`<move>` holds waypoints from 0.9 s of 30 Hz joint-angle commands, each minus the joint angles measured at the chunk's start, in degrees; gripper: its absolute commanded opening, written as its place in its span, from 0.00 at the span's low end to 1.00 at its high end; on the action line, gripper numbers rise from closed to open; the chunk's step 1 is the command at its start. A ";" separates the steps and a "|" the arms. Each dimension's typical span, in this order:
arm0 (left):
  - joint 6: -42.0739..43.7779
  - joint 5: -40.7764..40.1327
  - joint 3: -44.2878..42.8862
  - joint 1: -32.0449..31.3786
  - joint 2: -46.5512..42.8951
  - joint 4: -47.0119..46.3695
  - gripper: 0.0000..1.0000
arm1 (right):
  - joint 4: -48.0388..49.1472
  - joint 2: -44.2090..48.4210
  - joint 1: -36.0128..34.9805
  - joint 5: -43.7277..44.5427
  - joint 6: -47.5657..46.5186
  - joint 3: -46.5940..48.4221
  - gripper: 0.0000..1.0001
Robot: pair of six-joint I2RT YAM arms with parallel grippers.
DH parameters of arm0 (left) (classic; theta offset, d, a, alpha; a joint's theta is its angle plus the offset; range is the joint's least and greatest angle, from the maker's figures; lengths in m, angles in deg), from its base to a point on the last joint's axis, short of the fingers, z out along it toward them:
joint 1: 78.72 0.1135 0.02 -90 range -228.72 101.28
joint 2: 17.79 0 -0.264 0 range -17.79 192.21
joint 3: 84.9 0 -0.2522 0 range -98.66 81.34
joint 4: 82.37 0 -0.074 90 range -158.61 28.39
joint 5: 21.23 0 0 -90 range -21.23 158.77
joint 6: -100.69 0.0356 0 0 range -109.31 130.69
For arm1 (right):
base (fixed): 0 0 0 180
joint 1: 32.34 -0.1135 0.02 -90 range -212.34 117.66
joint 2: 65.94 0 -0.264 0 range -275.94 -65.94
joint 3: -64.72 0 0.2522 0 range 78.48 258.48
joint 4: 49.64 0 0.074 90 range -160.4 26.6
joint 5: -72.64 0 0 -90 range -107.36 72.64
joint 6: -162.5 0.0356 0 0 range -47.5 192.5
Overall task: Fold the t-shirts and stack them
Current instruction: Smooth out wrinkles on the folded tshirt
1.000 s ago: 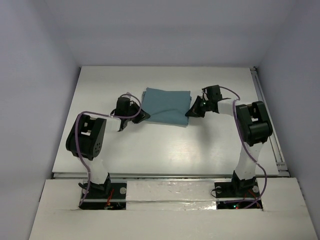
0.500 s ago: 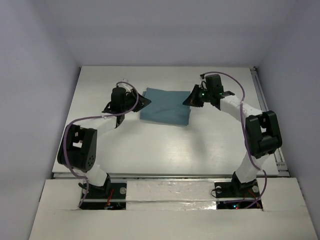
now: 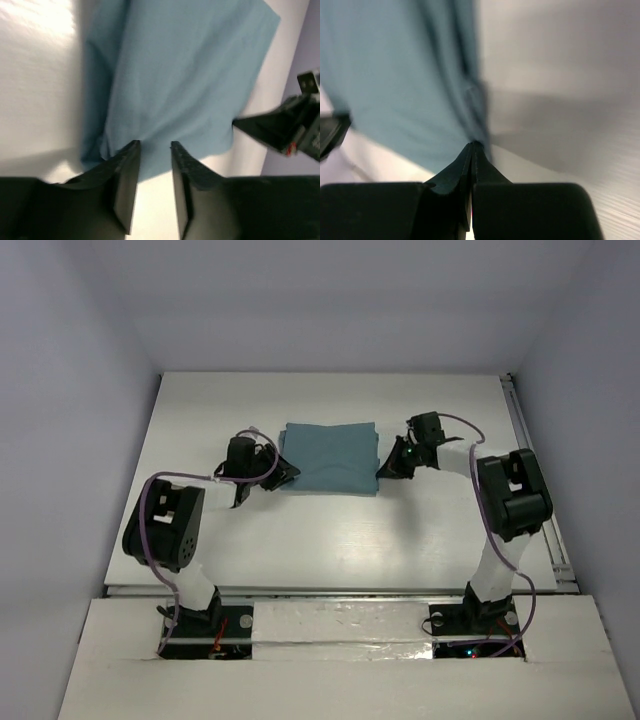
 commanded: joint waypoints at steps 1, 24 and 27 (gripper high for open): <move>-0.59 0.63 2.33 -1.63 -7.23 2.79 0.32 | -7.00 2.82 1.76 6.95 -4.18 5.89 0.00; 12.41 -5.96 -37.30 5.40 22.81 19.05 0.32 | -11.59 -23.02 3.17 -1.32 -0.15 40.54 0.00; 12.76 -5.26 -35.20 7.07 19.67 18.44 0.32 | -13.35 -23.20 4.74 0.01 -1.81 41.06 0.00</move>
